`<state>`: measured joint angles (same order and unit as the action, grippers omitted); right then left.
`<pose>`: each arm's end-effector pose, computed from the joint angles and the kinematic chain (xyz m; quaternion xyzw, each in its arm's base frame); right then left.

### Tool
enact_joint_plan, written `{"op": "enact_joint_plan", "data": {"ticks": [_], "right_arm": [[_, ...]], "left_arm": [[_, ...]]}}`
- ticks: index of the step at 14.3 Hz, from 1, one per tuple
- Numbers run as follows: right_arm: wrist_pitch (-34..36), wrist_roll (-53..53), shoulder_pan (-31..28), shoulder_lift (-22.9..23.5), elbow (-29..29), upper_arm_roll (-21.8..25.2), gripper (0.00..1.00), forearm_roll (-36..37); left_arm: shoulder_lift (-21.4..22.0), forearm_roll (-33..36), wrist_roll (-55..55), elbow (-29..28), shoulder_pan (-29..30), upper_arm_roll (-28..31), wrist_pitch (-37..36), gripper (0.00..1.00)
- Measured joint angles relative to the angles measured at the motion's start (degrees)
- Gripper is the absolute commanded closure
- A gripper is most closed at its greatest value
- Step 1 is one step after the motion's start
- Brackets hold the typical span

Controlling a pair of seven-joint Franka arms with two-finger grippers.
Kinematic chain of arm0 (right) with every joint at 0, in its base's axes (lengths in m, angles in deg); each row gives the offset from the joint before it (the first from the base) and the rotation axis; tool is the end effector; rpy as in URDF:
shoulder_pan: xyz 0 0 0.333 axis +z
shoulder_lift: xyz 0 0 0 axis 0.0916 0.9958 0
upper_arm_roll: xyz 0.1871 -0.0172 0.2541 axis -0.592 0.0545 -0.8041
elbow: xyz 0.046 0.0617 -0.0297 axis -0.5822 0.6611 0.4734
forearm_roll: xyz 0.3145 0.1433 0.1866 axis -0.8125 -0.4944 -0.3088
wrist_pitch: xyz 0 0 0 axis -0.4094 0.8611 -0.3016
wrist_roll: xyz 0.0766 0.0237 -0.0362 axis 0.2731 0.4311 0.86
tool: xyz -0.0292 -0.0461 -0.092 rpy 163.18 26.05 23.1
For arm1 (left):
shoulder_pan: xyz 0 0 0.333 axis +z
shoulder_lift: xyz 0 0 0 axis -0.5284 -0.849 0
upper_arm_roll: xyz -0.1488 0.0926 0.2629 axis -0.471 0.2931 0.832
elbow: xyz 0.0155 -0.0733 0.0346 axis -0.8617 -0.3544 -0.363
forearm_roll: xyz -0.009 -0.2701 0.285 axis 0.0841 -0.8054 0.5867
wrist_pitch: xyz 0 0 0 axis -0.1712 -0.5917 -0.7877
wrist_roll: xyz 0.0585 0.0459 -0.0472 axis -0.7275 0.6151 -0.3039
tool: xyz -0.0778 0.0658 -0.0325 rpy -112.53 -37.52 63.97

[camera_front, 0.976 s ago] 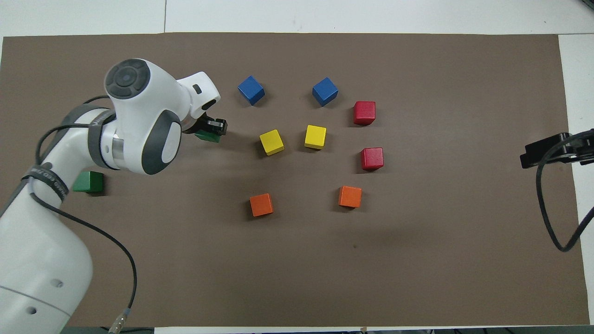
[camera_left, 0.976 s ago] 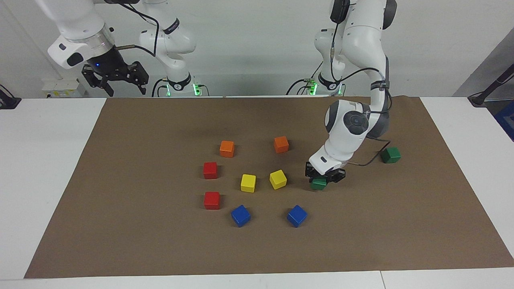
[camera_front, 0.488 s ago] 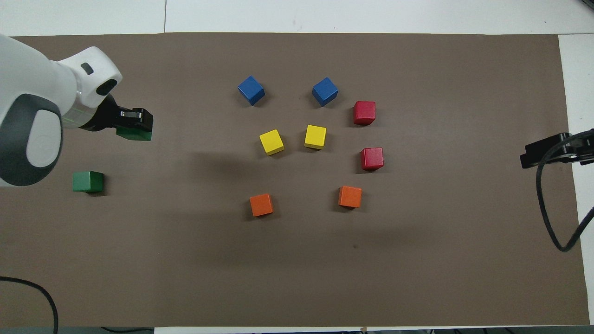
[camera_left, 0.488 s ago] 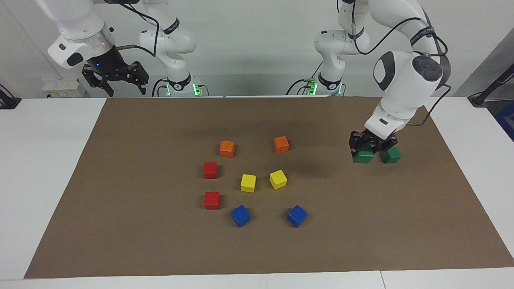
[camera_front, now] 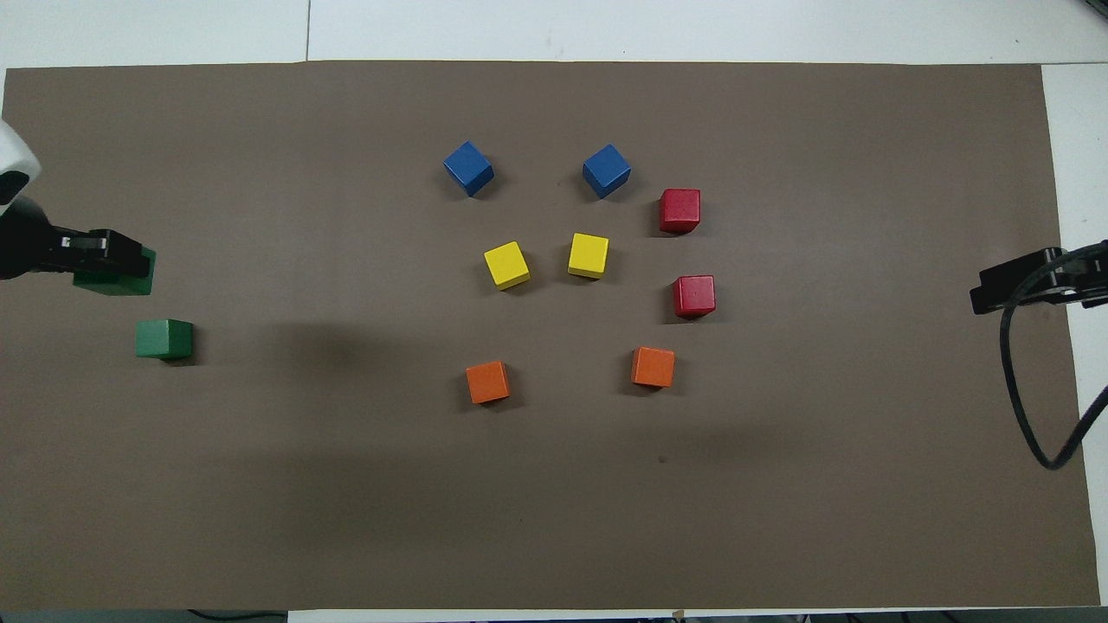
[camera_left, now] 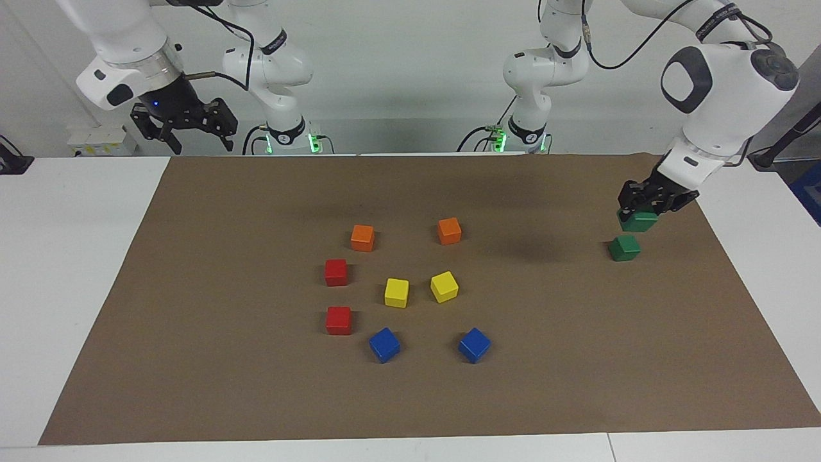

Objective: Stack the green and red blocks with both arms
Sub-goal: 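Carry the second green cube with the left gripper beside the first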

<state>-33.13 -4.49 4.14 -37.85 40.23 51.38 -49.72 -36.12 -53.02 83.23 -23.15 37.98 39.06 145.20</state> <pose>0.5259 0.0056 0.6565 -0.9986 -0.0139 0.0486 0.0120 0.5738 0.0385 0.5290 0.9989 -0.0376 -0.0039 0.0272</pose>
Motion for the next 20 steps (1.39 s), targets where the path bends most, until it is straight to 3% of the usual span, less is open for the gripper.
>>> {"op": "enact_joint_plan", "data": {"ticks": [3, 9, 15, 20], "right_arm": [[0.0, 0.0, 0.0, 0.0, 0.0, 0.0, 0.0, 0.0], [0.0, 0.0, 0.0, 0.0, 0.0, 0.0, 0.0, 0.0], [0.0, 0.0, 0.0, 0.0, 0.0, 0.0, 0.0, 0.0], [0.0, 0.0, 0.0, 0.0, 0.0, 0.0, 0.0, 0.0]], "left_arm": [[1.45, 1.84, 0.78, -4.23, 2.82, 0.02, 1.85, 1.0], [4.51, 2.0, 0.78, -19.21, 6.23, -0.05, 16.81, 1.0], [2.28, 2.0, 0.78, -23.96, 6.66, -0.06, 26.22, 1.0], [-1.45, 2.0, 0.78, -24.32, 7.28, -0.09, 30.66, 1.0]]}}
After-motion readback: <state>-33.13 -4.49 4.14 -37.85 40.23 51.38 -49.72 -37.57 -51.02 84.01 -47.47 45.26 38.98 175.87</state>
